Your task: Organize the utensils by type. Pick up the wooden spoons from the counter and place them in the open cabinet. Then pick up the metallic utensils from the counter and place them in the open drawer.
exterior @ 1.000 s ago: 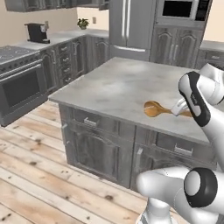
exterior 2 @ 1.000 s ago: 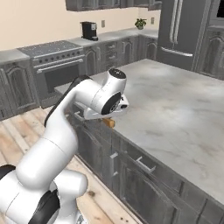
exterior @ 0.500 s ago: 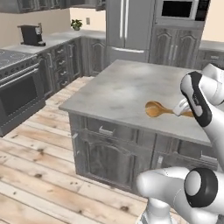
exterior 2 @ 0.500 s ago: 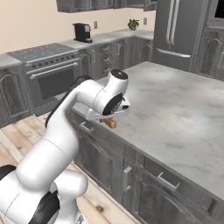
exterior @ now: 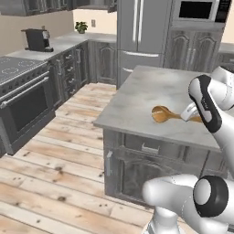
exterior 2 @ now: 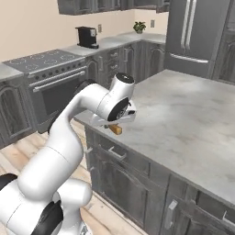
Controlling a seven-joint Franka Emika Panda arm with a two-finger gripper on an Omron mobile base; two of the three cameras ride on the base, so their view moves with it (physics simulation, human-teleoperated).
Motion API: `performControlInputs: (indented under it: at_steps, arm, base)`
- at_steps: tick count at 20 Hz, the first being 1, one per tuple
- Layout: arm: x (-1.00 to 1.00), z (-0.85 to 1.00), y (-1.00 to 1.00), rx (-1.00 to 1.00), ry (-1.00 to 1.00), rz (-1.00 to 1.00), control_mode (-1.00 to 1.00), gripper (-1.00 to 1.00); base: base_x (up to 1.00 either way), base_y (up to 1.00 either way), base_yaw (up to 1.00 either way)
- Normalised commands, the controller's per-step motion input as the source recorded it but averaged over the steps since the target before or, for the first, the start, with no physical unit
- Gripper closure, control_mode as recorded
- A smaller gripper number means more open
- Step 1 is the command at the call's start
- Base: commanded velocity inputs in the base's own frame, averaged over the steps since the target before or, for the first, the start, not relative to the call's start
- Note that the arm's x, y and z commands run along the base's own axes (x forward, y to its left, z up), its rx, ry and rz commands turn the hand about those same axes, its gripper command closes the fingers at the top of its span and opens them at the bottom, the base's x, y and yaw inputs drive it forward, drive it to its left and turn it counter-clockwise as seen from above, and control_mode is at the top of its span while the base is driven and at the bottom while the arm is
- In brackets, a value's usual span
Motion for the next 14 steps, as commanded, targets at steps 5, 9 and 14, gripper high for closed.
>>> performControlInputs:
  at_steps: [5, 9, 14]
  arm:
    - [0.0, 0.0, 0.0, 0.0, 0.0, 0.0, 1.0, 1.0]
    - [0.0, 0.0, 0.0, 0.0, 0.0, 0.0, 1.0, 1.0]
    - [0.0, 0.0, 0.0, 0.0, 0.0, 0.0, 1.0, 1.0]
  base:
    - [0.72, 0.81, -0.19]
    - [0.72, 0.81, -0.19]
    - [0.72, 0.81, -0.2]
